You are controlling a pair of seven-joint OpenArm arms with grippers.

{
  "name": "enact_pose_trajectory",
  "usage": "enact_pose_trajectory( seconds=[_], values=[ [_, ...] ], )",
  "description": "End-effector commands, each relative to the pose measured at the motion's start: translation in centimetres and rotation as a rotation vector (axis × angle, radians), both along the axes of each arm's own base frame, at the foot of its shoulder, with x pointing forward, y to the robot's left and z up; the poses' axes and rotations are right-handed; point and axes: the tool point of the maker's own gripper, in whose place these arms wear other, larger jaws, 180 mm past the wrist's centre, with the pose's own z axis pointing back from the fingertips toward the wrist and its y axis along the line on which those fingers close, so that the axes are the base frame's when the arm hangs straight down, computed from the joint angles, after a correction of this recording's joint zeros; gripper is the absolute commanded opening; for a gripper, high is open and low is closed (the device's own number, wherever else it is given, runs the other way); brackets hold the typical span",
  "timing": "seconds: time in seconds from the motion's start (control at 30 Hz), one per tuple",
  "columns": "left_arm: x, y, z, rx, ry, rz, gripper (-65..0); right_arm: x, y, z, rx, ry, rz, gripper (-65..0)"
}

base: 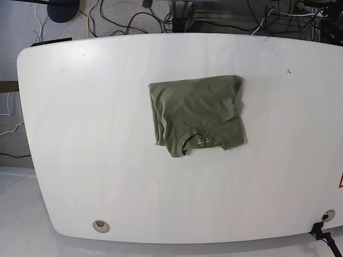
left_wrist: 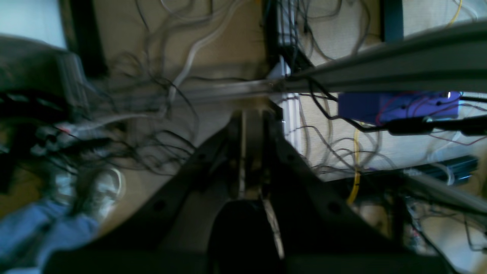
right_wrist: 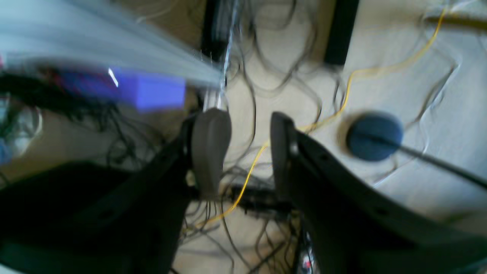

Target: Fold the T-shirt properly

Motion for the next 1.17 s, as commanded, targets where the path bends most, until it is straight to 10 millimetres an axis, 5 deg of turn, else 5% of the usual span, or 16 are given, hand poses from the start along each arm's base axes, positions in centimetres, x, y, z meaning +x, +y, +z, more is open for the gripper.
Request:
enact_pose_trajectory(
  seconds=[0.0,0.3,0.4,0.5,0.7,0.83,1.0,1.13],
  values=[
    [-0.4,-0.1,-1.8,-0.022,0.017,0.018,-65.0,-0.6,0.3,-2.0,0.015,0.022,-0.002,-44.5],
    [-2.7,-0.4,-13.2,-0.087,0.238,0.050,-65.0,-2.9,0.2,-11.6,0.013,0.181,0.003,-44.5],
    [-3.8,-0.7,-15.7,-0.103,0.313,0.074,-65.0,-3.1,0.3,-13.7,0.013,0.198,-0.018,-44.5],
    [-2.8,-0.8,-18.0,-0.115,0.352,0.111,-65.0,-3.2,-0.5,-15.9,-0.004,0.244,-0.029,-44.5],
    [-2.1,-1.3,-20.9,-0.143,0.448,0.174,-65.0,-2.5,-2.0,-19.3,-0.029,0.301,-0.066,-44.1],
    [0.3,-1.5,-21.9,-0.142,0.458,0.178,-65.0,-0.9,-2.5,-20.6,-0.042,0.322,-0.080,-44.0],
    [1.6,1.4,-22.9,0.064,0.477,0.174,-65.0,1.5,-2.5,-21.6,-0.043,0.326,-0.091,-44.0],
    [2.9,-0.1,-23.2,0.043,0.464,0.169,-65.0,2.2,-1.6,-22.0,-0.032,0.337,-0.098,-44.0]
  ],
)
